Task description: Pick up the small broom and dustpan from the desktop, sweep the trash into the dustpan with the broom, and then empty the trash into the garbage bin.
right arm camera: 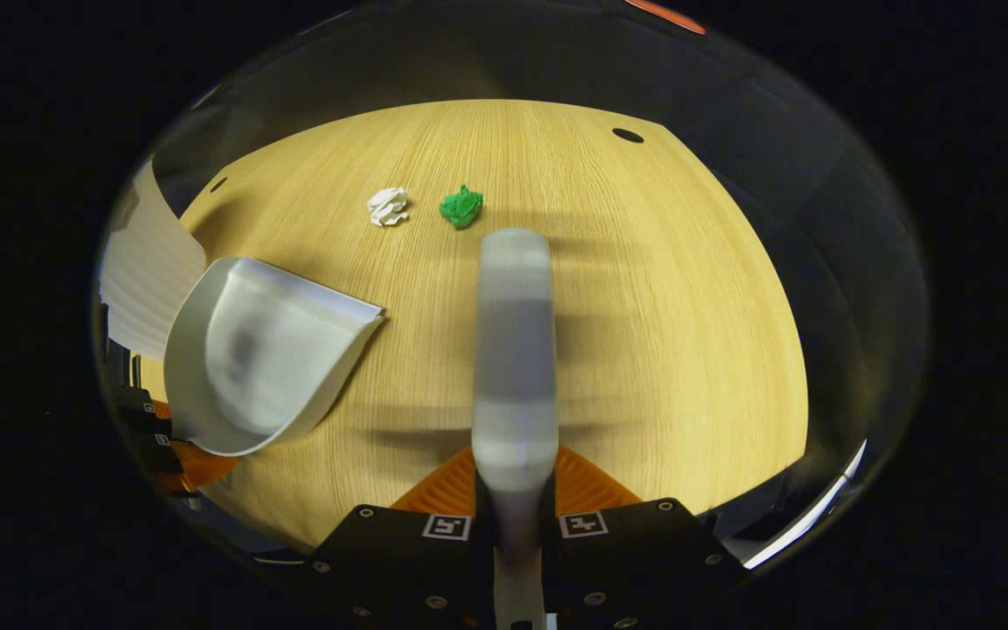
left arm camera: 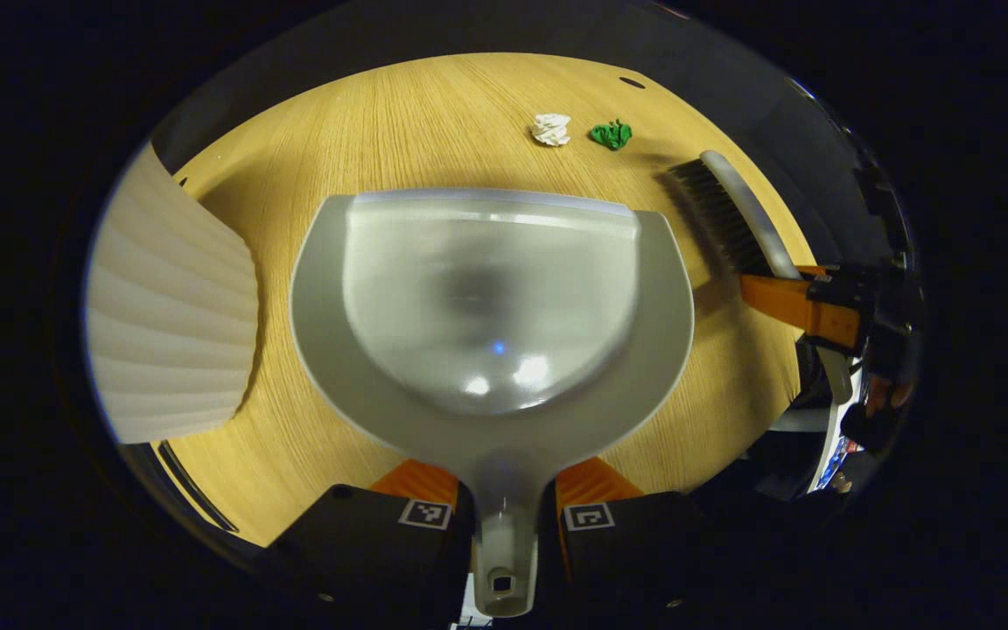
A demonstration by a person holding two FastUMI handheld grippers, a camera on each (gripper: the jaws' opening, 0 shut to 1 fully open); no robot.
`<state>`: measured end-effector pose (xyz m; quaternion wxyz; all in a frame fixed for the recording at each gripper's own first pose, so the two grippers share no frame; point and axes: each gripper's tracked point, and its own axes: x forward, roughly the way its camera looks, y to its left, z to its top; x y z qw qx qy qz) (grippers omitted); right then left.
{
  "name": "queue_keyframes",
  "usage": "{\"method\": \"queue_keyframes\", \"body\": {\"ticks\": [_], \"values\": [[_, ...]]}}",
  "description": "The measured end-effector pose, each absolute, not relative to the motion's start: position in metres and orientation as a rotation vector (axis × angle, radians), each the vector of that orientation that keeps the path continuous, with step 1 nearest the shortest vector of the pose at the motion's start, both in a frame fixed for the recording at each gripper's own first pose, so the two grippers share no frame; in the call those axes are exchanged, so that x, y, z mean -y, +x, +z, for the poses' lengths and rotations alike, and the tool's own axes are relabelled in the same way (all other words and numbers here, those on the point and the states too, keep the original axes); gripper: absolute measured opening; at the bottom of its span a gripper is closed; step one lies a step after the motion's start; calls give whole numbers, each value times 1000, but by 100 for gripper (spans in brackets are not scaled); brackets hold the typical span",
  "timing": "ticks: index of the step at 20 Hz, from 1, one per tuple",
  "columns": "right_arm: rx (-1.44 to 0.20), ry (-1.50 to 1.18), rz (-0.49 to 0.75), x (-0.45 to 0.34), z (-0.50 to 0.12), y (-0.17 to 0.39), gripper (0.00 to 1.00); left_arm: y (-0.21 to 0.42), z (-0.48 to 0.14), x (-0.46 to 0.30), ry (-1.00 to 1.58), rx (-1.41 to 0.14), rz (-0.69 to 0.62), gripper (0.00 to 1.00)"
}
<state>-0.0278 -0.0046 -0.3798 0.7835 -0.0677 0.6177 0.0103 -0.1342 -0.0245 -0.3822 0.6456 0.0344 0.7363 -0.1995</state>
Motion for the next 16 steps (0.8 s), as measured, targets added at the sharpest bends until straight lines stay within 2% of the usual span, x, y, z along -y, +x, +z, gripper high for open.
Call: {"method": "queue_keyframes", "body": {"ticks": [6,9,12,16], "values": [[-1342,-248,157,38,-387,66,22,-112,-385,27,175,-1656,-583,32],[-1358,-326,238,42,-403,103,22,-106,-386,26,205,-1670,-593,32],[-1388,-383,352,28,-414,115,21,-107,-395,29,219,-1699,-562,32],[-1364,-460,576,-15,-414,113,22,-102,-396,37,224,-1717,-555,32]]}}
